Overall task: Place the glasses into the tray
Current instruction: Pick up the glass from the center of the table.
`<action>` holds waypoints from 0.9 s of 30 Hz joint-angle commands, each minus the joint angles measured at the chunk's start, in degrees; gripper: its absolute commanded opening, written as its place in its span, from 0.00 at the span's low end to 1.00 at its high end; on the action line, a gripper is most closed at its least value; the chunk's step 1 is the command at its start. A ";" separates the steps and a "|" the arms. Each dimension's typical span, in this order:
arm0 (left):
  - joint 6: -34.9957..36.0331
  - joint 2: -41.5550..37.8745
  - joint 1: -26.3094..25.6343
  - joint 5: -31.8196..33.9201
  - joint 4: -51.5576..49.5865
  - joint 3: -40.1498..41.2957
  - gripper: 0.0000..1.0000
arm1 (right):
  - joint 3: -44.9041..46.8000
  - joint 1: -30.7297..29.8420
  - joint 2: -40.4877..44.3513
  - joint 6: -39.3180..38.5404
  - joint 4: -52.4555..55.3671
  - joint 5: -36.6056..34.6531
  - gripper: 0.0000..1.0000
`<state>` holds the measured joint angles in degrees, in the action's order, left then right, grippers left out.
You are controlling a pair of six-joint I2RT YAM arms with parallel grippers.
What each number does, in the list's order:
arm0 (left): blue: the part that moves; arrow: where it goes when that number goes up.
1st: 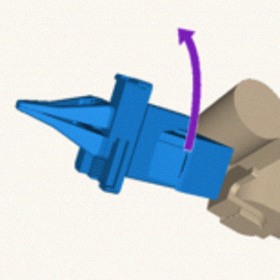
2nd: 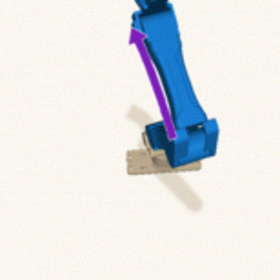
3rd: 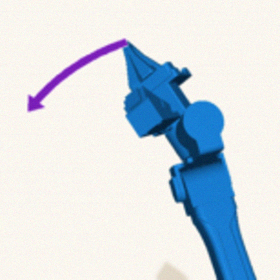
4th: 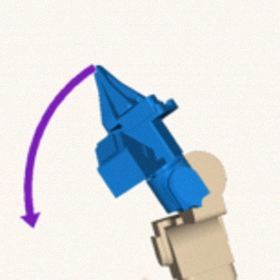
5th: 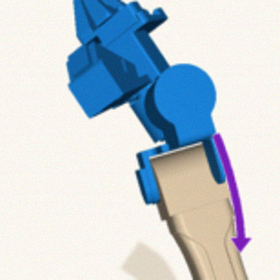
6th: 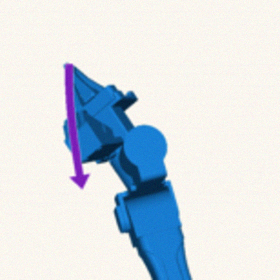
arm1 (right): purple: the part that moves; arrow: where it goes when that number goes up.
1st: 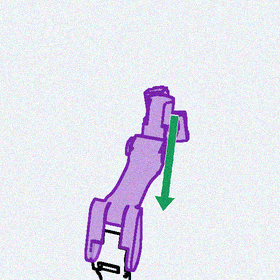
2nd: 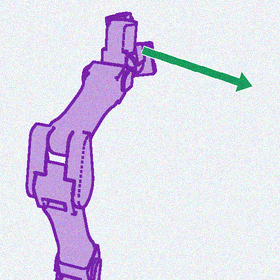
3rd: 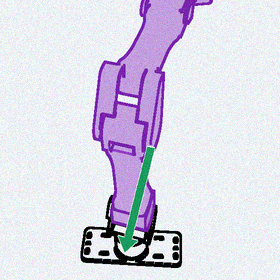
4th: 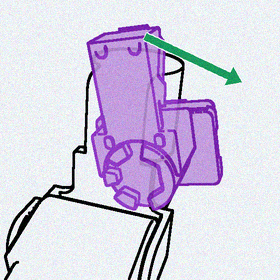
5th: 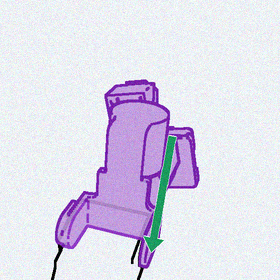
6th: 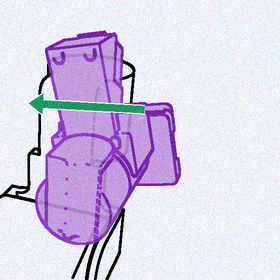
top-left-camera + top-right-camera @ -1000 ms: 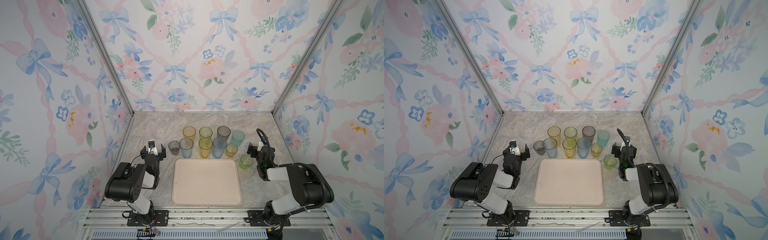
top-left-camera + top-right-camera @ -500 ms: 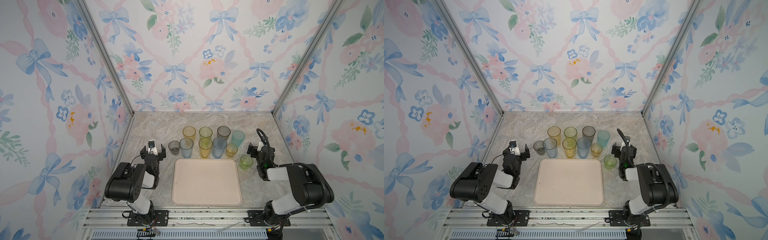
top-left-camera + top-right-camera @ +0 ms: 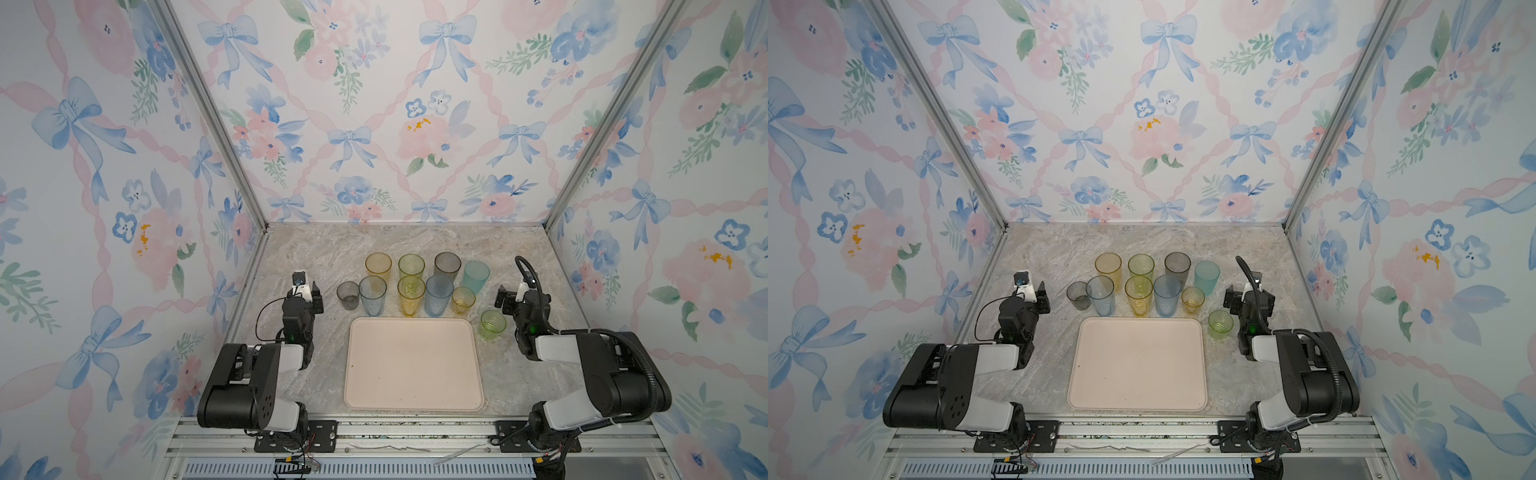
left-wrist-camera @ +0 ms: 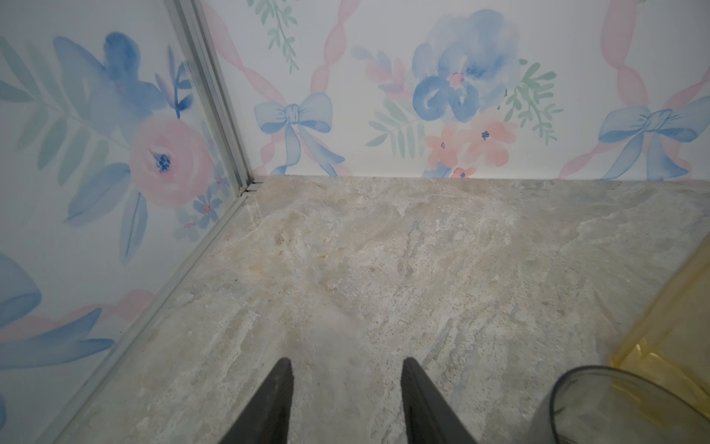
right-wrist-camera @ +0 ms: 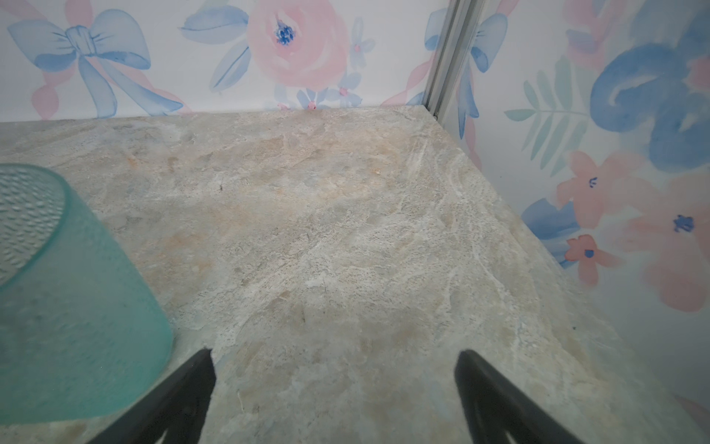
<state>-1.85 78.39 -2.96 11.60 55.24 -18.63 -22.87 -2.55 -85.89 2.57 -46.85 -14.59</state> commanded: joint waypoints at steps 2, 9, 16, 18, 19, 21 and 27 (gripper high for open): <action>-0.79 -10.35 -2.22 4.04 -17.08 -5.24 0.41 | -4.17 2.23 5.31 2.97 9.91 1.23 0.99; -3.55 -16.47 -5.85 4.33 -42.67 -19.59 0.28 | -7.94 3.75 18.96 0.29 24.10 2.38 0.96; -7.73 -12.91 -8.23 0.67 -62.60 -37.29 0.26 | -25.79 5.60 25.87 2.88 56.41 11.59 0.82; -8.79 -10.13 -8.82 -1.36 -68.75 -42.54 0.26 | -30.70 5.75 25.73 4.30 63.18 15.60 0.79; -9.46 -8.93 -9.19 -1.99 -71.43 -44.50 0.25 | -32.38 5.80 25.69 4.73 65.24 17.43 0.77; -11.22 -5.88 -9.52 -5.16 -77.02 -48.80 0.20 | -35.86 5.80 25.38 6.56 69.23 19.79 0.74; -12.48 1.72 -13.52 -9.04 -89.66 -58.51 0.19 | -44.13 4.53 23.83 10.14 77.69 24.30 0.74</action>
<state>-12.73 78.08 -14.39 5.80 -23.24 -73.95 -63.64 2.66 -60.97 9.72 22.00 5.61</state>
